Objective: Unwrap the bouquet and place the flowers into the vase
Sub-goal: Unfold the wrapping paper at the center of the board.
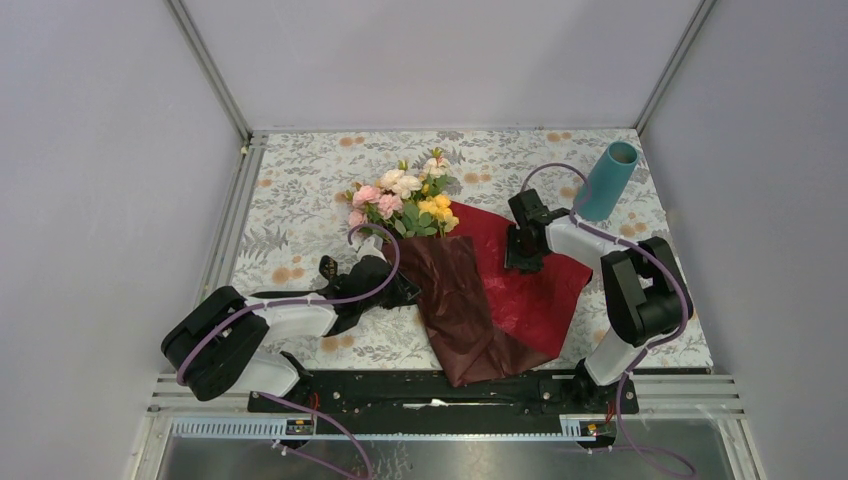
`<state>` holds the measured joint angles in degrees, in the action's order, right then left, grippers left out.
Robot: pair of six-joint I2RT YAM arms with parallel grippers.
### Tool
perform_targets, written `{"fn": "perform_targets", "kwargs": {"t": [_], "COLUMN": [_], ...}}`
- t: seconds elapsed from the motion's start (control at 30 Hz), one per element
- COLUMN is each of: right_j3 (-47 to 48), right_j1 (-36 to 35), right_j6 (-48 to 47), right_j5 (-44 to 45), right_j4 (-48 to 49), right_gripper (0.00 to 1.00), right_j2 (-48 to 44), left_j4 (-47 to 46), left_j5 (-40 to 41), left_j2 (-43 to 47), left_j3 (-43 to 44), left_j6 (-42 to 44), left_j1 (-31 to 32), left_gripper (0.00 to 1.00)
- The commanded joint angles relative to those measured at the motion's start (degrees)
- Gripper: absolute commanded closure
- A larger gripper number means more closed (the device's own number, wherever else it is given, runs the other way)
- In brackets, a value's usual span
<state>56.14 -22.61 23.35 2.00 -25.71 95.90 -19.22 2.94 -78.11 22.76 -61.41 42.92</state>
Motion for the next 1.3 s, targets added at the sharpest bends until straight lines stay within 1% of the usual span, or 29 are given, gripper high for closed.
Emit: {"fn": "perform_targets", "kwargs": {"t": [0.0,0.17,0.27,0.33,0.37,0.5,0.53,0.7,0.8,0.87,0.93,1.0,1.07,1.13,1.2,1.27], "right_j3": [0.22,0.06,-0.79,-1.58,-2.06,-3.94,-4.5,-4.84,-5.23,-5.53,-5.53,-5.08,-4.32,-3.65,-2.89,-3.09], "right_j1": [2.48,2.97,3.16,3.67,4.05,5.34,5.79,7.76,8.36,8.28,8.37,8.37,8.37,8.37,8.65,9.97], "right_j6": [3.91,8.04,9.69,9.92,9.71,8.99,8.78,7.05,5.16,3.31,1.49,0.4,0.68,1.87,2.17,2.35], "right_j5": [-0.21,2.32,6.03,8.84,9.42,11.39,11.63,11.84,11.55,9.63,5.61,0.97,-1.67,-0.94,1.82,4.03], "right_j4": [-1.3,-0.01,0.23,-0.02,0.0,-0.02,-0.08,-2.24,-3.11,-3.07,-3.18,-3.87,-5.69,-8.24,-10.91,-12.12], "right_gripper": [0.55,0.51,0.48,0.46,0.46,0.39,0.37,0.32,0.29,0.28,0.25,0.23,0.23,0.23,0.21,0.16], "right_j2": [1.31,0.38,-2.09,-4.27,-5.49,-10.49,-11.35,-15.07,-18.64,-21.91,-24.65,-26.31,-26.88,-26.43,-25.06,-23.94], "left_j4": [-3.22,-2.33,-1.32,-1.29,-1.46,-1.15,-1.06,1.25,4.32,6.81,9.67,12.27,14.52,15.69,15.19,12.75], "left_j5": [1.7,2.53,3.32,3.43,3.22,1.41,1.11,1.62,3.02,4.17,5.6,6.9,7.51,6.46,4.73,2.41], "left_j2": [0.93,2.04,3.19,3.84,4.03,3.85,3.88,6.13,9.11,11.72,15.22,17.92,19.66,20.4,20.3,19.58], "left_j3": [-0.61,-1.05,-1.37,-1.72,-1.79,-0.53,-0.32,0.18,0.33,0.44,0.59,0.97,1.62,2.21,2.33,1.7], "left_j6": [-0.42,-0.1,0.26,0.59,0.96,2.74,3.04,4.37,5.62,6.5,7.3,8.24,9.01,9.37,8.69,7.24], "left_j1": [0.19,0.1,-0.01,-0.21,-0.28,-0.27,-0.22,-0.21,-0.26,-0.26,-0.27,-0.2,-0.25,-0.23,-0.21,-0.2], "left_gripper": [1.0,1.0,1.0,1.0,1.0,1.0,0.98,0.78,0.63,0.51,0.43,0.38,0.34,0.3,0.27,0.25]}}
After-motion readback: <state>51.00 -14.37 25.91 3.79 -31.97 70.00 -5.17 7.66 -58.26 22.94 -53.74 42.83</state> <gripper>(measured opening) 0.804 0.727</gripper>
